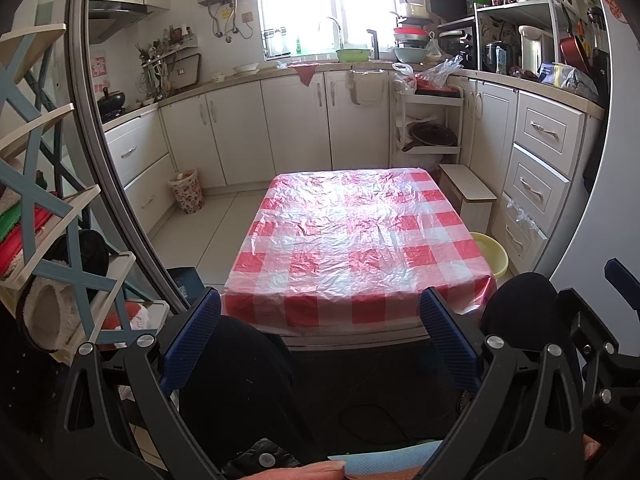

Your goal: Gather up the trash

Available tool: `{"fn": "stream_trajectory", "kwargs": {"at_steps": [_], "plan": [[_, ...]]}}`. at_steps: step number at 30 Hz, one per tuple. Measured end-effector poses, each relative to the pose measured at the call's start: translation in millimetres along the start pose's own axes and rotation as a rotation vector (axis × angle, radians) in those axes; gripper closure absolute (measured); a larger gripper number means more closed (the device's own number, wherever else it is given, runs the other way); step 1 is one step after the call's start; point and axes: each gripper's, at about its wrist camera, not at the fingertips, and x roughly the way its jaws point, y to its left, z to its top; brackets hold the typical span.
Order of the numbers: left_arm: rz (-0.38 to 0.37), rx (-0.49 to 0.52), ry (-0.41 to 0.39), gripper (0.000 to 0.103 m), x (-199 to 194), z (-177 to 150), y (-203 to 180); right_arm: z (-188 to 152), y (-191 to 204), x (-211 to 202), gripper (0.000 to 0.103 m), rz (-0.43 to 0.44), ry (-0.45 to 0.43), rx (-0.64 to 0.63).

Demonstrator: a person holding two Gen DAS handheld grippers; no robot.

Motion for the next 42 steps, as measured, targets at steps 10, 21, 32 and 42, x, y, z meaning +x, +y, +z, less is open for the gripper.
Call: {"fn": "stream_trajectory", "kwargs": {"at_steps": [10,21,32,42], "plan": [[-0.001,0.002,0.0,0.008,-0.6,0.3,-1.1,-0.2,-0.4,0.7,0.007,0.0,0.003,-0.002],[-0.003,0.002,0.001,0.008,-1.7,0.8,-1.7,-1.3,-3.4,1.8,0.007,0.0,0.005,-0.003],[-0.014,-0.011,-0.025,0.008,-6.6,-2.8,-0.4,-5.0,-10.1,3.2,0.007,0.006,0.009,-0.009],[-0.015,-0.057,0.03,0.008,6.1,-1.9,15.6,-2.0,-7.7,6.6,0.007,0.003,0.018,-0.031]]}}
